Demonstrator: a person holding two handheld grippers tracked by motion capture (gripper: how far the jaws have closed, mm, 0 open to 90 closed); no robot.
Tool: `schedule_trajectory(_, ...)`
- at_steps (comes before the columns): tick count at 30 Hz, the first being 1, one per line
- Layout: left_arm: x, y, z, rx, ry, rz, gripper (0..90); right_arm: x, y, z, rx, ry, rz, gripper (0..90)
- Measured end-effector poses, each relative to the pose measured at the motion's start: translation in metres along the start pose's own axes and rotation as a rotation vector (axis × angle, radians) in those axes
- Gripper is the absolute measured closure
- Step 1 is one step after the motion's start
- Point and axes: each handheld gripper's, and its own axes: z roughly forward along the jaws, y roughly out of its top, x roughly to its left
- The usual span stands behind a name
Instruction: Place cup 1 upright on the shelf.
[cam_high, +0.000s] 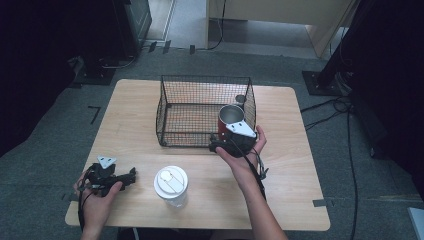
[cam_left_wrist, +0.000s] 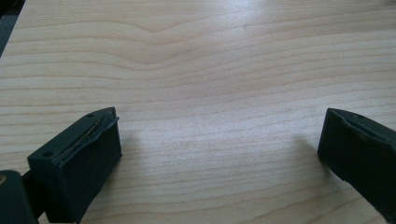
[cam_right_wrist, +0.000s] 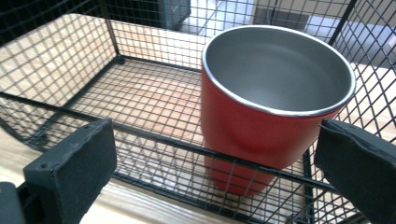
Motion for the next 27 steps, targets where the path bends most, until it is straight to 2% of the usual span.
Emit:
schedule_trajectory(15,0.000,0.000,0.000,0.000,-0.001,-0.001,0.0,0.010,-0.014,-0.026,-0.008,0.052,0.019,0.0)
schedule_trajectory(27,0.000,0.000,0.000,0.001,-0.001,0.001,0.0,0.012,-0.036,-0.042,0.011,0.087,-0.001,0.0)
